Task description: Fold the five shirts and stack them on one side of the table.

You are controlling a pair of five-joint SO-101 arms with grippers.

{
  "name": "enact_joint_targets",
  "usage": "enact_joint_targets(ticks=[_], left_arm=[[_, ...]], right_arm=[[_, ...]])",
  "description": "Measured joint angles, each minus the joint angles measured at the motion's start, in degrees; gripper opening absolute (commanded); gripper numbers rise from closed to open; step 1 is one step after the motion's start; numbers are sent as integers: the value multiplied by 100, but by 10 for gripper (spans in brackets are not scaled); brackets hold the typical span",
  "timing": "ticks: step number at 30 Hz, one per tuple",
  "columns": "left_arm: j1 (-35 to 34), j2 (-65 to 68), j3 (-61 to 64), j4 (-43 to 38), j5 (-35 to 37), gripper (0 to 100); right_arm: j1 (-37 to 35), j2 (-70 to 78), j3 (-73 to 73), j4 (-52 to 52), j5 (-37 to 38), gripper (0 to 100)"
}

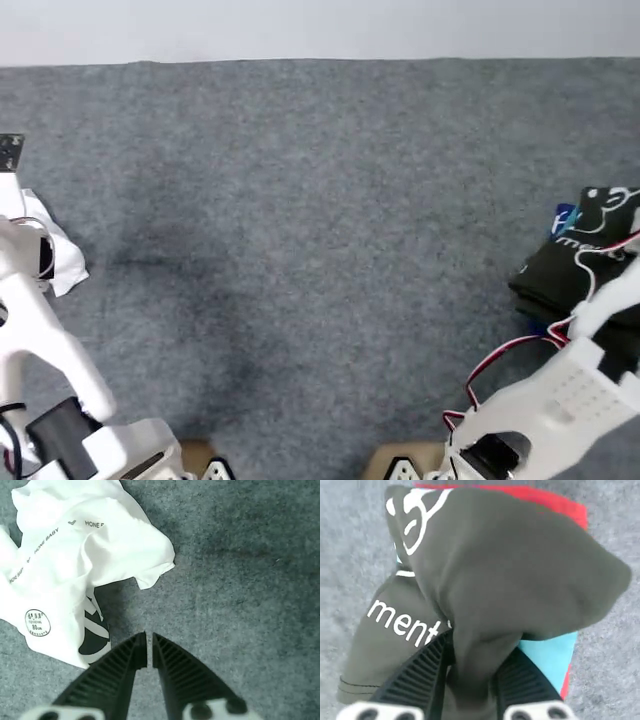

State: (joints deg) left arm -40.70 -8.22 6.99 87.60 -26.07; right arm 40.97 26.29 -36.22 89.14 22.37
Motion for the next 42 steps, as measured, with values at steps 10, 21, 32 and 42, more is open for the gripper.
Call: enact_joint_targets(ticks=[10, 21, 32, 42], left_arm=[[0, 0, 0, 141, 0, 29], [0, 0, 0, 246, 0, 29], [0, 0, 0, 246, 0, 29], [0, 0, 0, 246, 0, 29]], right_arm=[[475, 62, 0, -35, 132, 214], [220, -1081, -26, 958, 132, 4], [695, 308, -26, 1073, 167, 9], [774, 905, -316, 774, 396, 9]])
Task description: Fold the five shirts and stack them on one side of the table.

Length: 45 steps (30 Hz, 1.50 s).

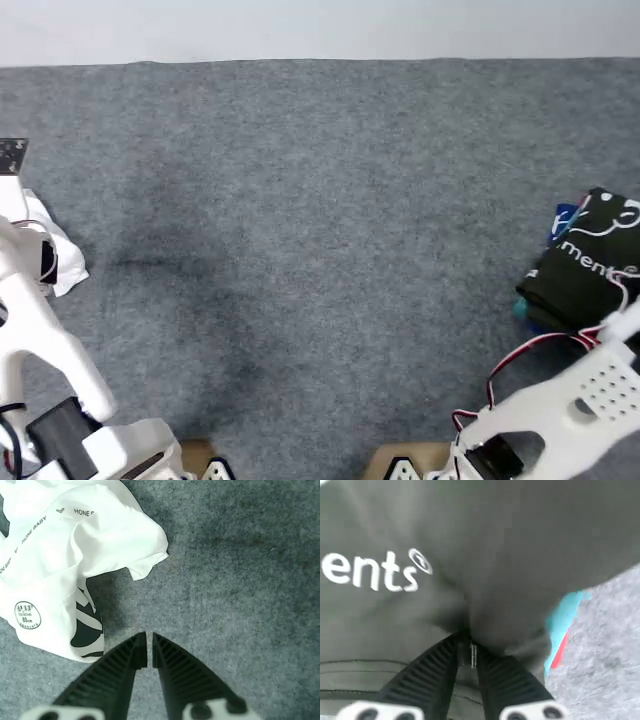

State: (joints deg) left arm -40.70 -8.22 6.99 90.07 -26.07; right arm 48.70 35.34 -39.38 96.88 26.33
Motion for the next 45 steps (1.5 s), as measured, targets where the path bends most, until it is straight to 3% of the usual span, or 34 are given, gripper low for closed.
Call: enact_joint_targets(ticks=[6, 11, 19, 23, 29, 36, 45], left_arm=[[0, 0, 0, 0, 0, 29], [0, 0, 0, 53, 0, 29], [0, 0, 0, 70, 0, 29], [0, 0, 0, 70, 0, 29], [0, 0, 0, 70, 0, 29], [0, 0, 0, 70, 0, 29], [0, 0, 0, 97, 0, 29]], right_arm=[[-360, -624, -668, 35, 26, 9], [-264, -457, -738, -958, 62, 9], [-79, 1046, -774, -2743, 897, 9], [-79, 1345, -1134, -3051, 941, 9], [-123, 1345, -2277, -1899, 949, 9], [-721, 1336, -3121, 114, 949, 9], [-1345, 2391, -2901, -387, 158, 9]])
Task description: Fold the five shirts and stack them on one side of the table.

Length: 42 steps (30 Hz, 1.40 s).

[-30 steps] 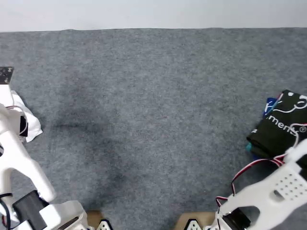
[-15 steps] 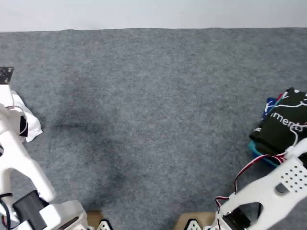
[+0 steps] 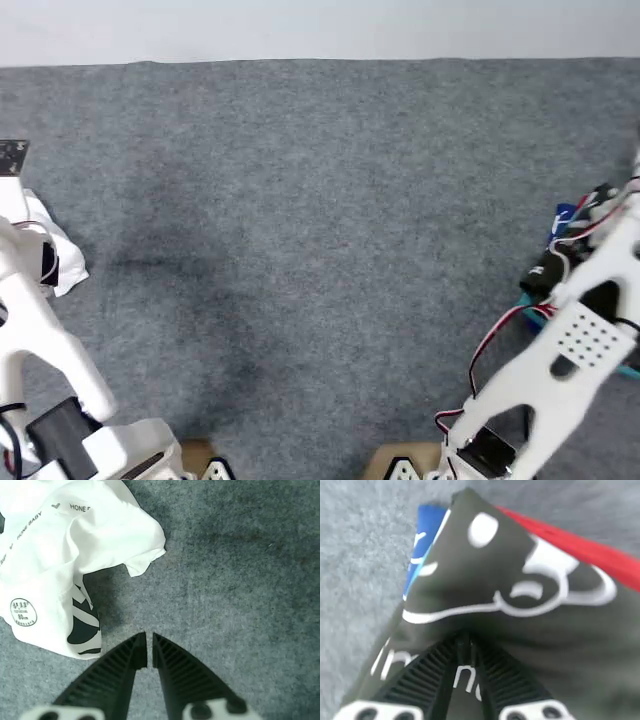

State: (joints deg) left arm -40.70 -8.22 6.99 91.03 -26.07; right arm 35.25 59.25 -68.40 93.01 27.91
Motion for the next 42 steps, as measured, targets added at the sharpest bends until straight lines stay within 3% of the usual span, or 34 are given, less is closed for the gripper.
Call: enact_joint_targets(ticks=[10, 19, 23, 34, 42], left_arm=[[0, 0, 0, 9, 0, 29], [0, 0, 0, 9, 0, 29], [0, 0, 0, 9, 0, 29], [0, 0, 0, 9, 0, 29], [0, 0, -431, 545, 0, 29]], right_arm=[[-167, 185, -2321, 686, -132, 9], [-237, 1055, -2048, -1020, -53, 9], [-387, 1442, -2022, -1257, -26, 9], [-413, 800, -2470, 677, -26, 9], [-88, 141, -2321, 747, -62, 9]])
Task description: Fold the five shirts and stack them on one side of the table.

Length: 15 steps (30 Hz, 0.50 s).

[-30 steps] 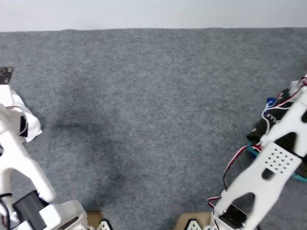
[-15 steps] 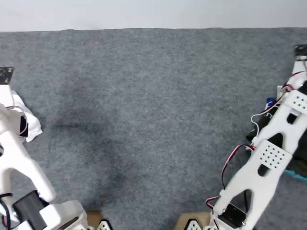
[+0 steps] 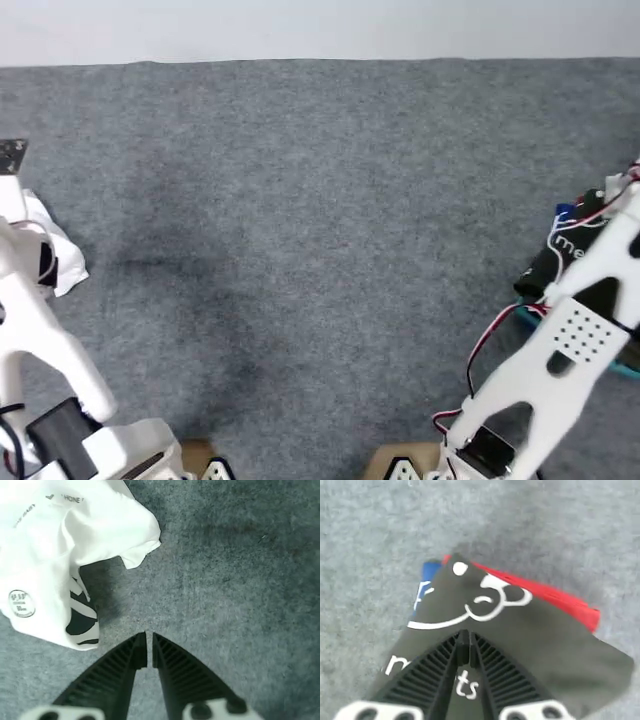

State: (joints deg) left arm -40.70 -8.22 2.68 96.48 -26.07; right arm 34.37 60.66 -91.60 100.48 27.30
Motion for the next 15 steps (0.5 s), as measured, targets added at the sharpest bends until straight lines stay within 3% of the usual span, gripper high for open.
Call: enact_joint_targets(ticks=[4, 10, 15], left_arm=[[0, 0, -589, 211, 299, 29], [0, 0, -1196, 237, 422, 32], [0, 0, -1240, 220, 9, 78]], right_arm=[[70, -738, 1055, 0, 0, 11], [9, -2664, 4018, 0, 0, 11], [-484, -4343, 6708, 9, 0, 11]])
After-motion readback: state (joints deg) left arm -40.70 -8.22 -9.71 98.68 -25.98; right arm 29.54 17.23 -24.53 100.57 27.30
